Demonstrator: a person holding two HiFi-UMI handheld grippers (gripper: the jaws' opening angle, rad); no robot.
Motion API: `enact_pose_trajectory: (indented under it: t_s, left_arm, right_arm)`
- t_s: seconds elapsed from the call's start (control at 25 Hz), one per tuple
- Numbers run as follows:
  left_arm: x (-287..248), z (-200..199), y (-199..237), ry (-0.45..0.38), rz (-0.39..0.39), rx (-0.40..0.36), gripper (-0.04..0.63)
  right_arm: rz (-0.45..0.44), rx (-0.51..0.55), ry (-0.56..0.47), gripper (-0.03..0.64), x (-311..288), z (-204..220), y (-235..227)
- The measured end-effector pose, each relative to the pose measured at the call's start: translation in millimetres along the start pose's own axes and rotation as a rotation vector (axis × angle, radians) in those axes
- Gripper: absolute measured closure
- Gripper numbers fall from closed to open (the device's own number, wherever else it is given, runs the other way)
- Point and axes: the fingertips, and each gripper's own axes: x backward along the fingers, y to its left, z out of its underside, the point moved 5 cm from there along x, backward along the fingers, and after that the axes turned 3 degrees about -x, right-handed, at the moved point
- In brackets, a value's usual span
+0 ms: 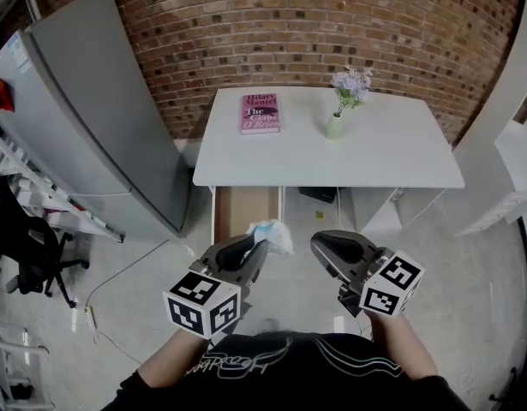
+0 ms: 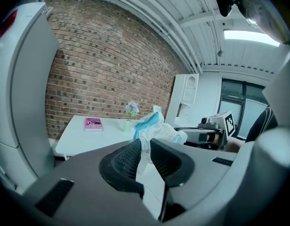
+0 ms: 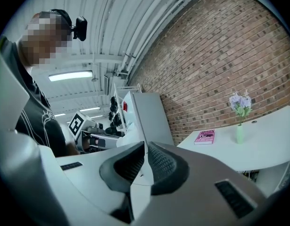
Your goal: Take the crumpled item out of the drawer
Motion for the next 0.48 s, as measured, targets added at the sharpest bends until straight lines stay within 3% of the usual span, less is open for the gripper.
enact_pose_trajectory:
  t_s: [0.48]
  left_arm:
    - [-0.8, -2.3, -2.4, 0.001, 0.014, -0.007, 0.515]
  right_arm:
    - [0.022, 0.000, -0.016, 0.561, 5.4, -2.3, 3.2]
